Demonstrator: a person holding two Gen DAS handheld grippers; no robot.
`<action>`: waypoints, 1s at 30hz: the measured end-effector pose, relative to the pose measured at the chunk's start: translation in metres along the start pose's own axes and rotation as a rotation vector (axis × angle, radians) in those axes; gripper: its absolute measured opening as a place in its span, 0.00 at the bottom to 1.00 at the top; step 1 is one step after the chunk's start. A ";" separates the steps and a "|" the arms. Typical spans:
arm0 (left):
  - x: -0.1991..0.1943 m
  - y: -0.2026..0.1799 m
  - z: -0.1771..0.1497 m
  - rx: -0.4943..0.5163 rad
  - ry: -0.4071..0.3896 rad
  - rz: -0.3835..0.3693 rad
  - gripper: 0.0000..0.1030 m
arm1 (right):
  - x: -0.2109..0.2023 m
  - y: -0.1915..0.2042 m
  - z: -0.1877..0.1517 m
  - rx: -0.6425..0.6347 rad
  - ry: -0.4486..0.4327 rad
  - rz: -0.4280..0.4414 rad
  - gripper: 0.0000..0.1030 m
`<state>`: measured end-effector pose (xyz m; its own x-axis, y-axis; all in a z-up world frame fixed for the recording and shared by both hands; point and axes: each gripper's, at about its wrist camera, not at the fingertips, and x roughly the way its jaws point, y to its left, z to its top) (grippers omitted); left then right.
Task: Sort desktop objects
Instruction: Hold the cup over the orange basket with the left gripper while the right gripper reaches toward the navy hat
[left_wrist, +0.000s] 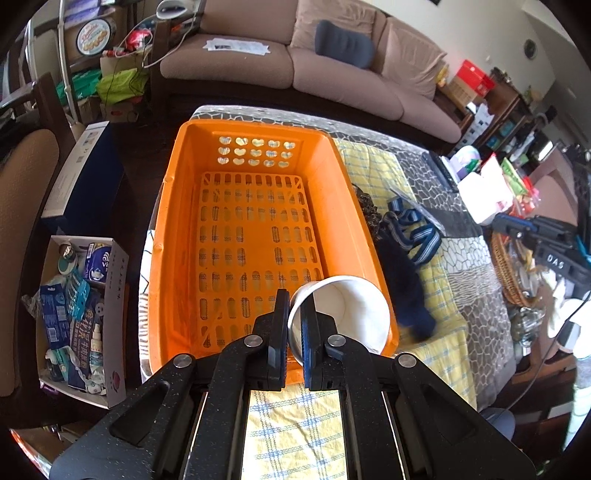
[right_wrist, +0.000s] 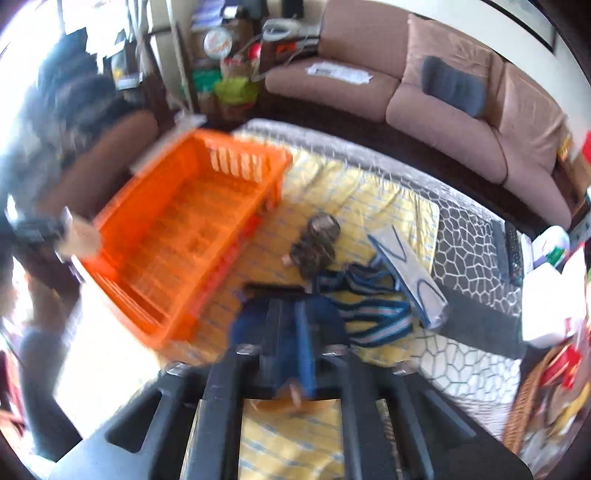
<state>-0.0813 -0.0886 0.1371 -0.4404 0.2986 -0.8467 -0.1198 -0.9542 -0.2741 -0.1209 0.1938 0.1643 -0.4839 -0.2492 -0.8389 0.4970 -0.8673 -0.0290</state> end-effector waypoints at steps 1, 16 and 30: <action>0.001 -0.001 -0.001 0.000 0.002 0.001 0.05 | -0.002 0.000 0.003 0.003 0.004 -0.026 0.09; 0.039 -0.005 -0.008 -0.003 0.063 0.049 0.05 | 0.090 -0.003 -0.084 0.140 0.248 0.044 0.48; 0.040 -0.012 -0.003 0.015 0.059 0.055 0.05 | 0.108 -0.015 -0.105 0.172 0.257 0.044 0.56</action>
<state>-0.0948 -0.0654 0.1056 -0.3933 0.2456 -0.8860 -0.1106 -0.9693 -0.2196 -0.1057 0.2253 0.0170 -0.2560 -0.1898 -0.9478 0.3738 -0.9237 0.0840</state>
